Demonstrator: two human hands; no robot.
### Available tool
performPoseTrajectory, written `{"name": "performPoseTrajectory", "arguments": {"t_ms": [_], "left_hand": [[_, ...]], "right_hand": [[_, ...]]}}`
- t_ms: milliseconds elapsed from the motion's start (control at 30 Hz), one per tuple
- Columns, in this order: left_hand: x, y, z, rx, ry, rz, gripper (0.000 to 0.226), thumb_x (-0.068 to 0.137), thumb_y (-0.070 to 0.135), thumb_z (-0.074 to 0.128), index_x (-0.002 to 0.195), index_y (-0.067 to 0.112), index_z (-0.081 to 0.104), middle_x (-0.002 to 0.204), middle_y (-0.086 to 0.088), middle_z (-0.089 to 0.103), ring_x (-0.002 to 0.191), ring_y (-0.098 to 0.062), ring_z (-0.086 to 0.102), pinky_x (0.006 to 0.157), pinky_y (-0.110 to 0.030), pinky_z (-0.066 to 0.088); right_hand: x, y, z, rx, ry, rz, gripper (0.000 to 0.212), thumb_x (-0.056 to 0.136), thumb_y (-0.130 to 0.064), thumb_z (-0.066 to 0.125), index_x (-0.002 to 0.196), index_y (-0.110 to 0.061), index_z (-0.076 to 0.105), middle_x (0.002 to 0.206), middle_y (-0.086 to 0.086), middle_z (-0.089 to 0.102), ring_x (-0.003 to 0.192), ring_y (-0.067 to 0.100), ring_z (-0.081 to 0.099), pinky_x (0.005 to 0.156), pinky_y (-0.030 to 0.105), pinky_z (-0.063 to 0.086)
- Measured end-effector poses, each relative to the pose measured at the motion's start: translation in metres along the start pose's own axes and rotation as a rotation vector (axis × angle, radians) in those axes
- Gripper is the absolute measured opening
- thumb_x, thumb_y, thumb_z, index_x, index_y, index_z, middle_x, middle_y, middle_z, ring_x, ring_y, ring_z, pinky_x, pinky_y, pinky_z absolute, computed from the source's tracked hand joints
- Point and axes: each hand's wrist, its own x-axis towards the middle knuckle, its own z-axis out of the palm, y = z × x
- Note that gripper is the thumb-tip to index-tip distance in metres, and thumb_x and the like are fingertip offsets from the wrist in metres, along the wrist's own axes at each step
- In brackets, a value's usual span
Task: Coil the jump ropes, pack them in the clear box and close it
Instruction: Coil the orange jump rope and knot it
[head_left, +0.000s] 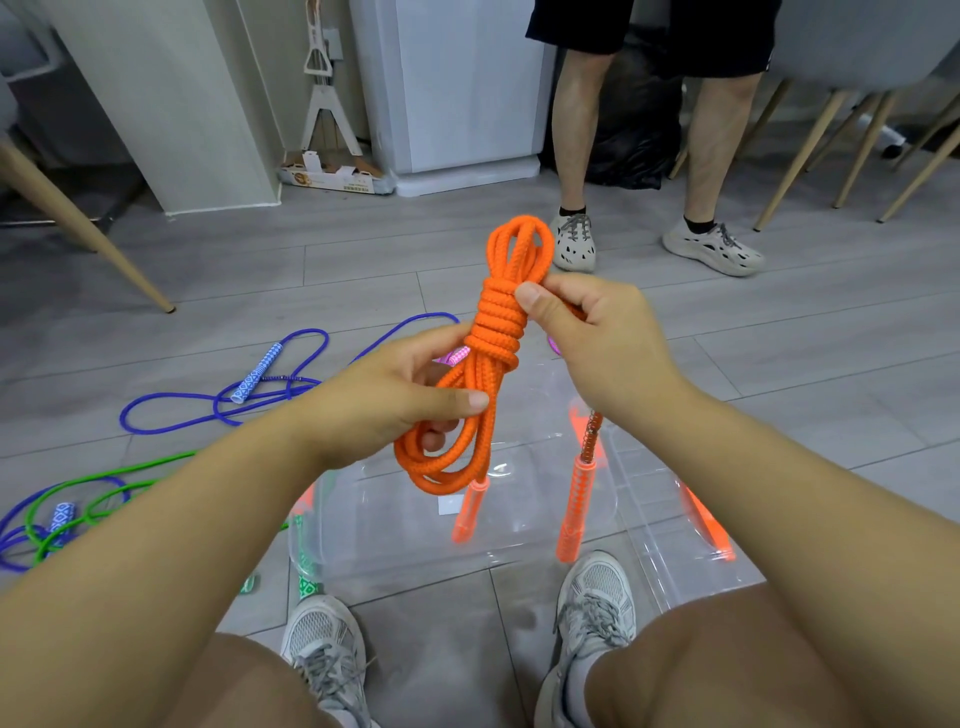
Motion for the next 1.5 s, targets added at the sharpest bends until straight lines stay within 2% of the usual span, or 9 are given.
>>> {"name": "performPoseTrajectory", "arguments": {"t_ms": [200, 333, 500, 633, 833, 967, 1033, 1200, 1500], "left_hand": [[0.006, -0.003, 0.001, 0.121, 0.366, -0.024, 0.011, 0.083, 0.007, 0.067, 0.085, 0.018, 0.064, 0.044, 0.012, 0.045, 0.041, -0.004, 0.038, 0.047, -0.019, 0.035], [0.008, -0.008, -0.001, 0.313, 0.570, 0.007, 0.018, 0.075, 0.013, 0.076, 0.073, 0.025, 0.062, 0.046, 0.012, 0.057, 0.041, 0.000, 0.048, 0.048, -0.013, 0.039], [0.008, -0.006, -0.009, 0.423, 0.804, -0.061, 0.030, 0.079, 0.032, 0.073, 0.062, 0.017, 0.053, 0.052, 0.000, 0.048, 0.051, -0.017, 0.044, 0.056, -0.028, 0.038], [0.007, -0.007, -0.011, 0.422, 0.840, -0.089, 0.040, 0.081, 0.036, 0.069, 0.057, 0.014, 0.046, 0.048, -0.002, 0.044, 0.048, -0.020, 0.039, 0.053, -0.029, 0.035], [0.009, -0.010, -0.012, 0.206, 0.823, -0.074, 0.036, 0.083, 0.034, 0.068, 0.060, 0.011, 0.052, 0.039, 0.004, 0.052, 0.034, -0.009, 0.049, 0.043, -0.021, 0.045], [0.010, -0.009, -0.014, 0.119, 0.856, -0.030, 0.033, 0.086, 0.028, 0.065, 0.061, 0.010, 0.053, 0.038, 0.004, 0.052, 0.033, -0.007, 0.049, 0.039, -0.017, 0.044], [0.010, -0.011, -0.017, 0.112, 0.867, -0.033, 0.033, 0.087, 0.028, 0.065, 0.061, 0.011, 0.054, 0.038, 0.005, 0.053, 0.034, -0.006, 0.050, 0.039, -0.017, 0.045], [0.012, -0.016, -0.018, 0.126, 0.867, -0.032, 0.031, 0.087, 0.029, 0.065, 0.063, 0.012, 0.055, 0.039, 0.005, 0.055, 0.036, -0.006, 0.052, 0.040, -0.018, 0.046], [0.014, -0.015, -0.018, 0.020, 0.828, -0.019, 0.025, 0.088, 0.026, 0.063, 0.071, 0.008, 0.059, 0.053, -0.001, 0.060, 0.042, -0.010, 0.055, 0.048, -0.023, 0.049]], "right_hand": [[0.000, 0.007, -0.002, -0.135, -0.179, 0.160, 0.027, 0.093, -0.029, 0.052, 0.069, -0.016, 0.056, 0.056, -0.003, 0.054, 0.043, 0.005, 0.041, 0.051, 0.024, 0.036], [-0.007, 0.011, -0.008, -0.024, -0.448, 0.341, 0.016, 0.090, -0.014, 0.059, 0.075, -0.011, 0.056, 0.065, 0.004, 0.062, 0.052, 0.011, 0.055, 0.058, 0.027, 0.050], [-0.014, 0.019, -0.017, -0.183, -0.598, 0.326, 0.022, 0.087, -0.032, 0.062, 0.081, -0.010, 0.059, 0.074, 0.002, 0.054, 0.070, 0.012, 0.050, 0.071, 0.030, 0.045], [-0.014, 0.019, -0.021, -0.214, -0.562, 0.320, 0.022, 0.091, -0.035, 0.055, 0.077, -0.018, 0.054, 0.073, 0.002, 0.052, 0.060, 0.011, 0.052, 0.058, 0.025, 0.043], [-0.011, 0.023, -0.023, 0.146, -0.429, 0.460, 0.018, 0.097, -0.036, 0.040, 0.082, -0.029, 0.047, 0.088, 0.018, 0.069, 0.064, 0.027, 0.067, 0.050, 0.028, 0.049], [-0.005, 0.035, -0.030, -0.082, -0.356, 0.341, 0.012, 0.090, -0.026, 0.059, 0.081, -0.019, 0.053, 0.065, 0.007, 0.067, 0.051, 0.009, 0.056, 0.054, 0.019, 0.042], [-0.004, 0.040, -0.034, -0.222, -0.388, 0.328, 0.017, 0.086, -0.024, 0.065, 0.073, -0.015, 0.059, 0.059, 0.000, 0.063, 0.057, 0.014, 0.054, 0.063, 0.027, 0.043], [-0.007, 0.047, -0.035, -0.539, -0.479, 0.350, 0.030, 0.092, -0.044, 0.048, 0.072, -0.022, 0.049, 0.065, 0.002, 0.051, 0.058, 0.018, 0.050, 0.060, 0.031, 0.042], [-0.001, 0.027, -0.035, 0.610, -0.112, 0.529, 0.018, 0.084, -0.012, 0.058, 0.073, -0.013, 0.043, 0.059, 0.005, 0.061, 0.036, 0.013, 0.054, 0.033, 0.018, 0.039]]}}
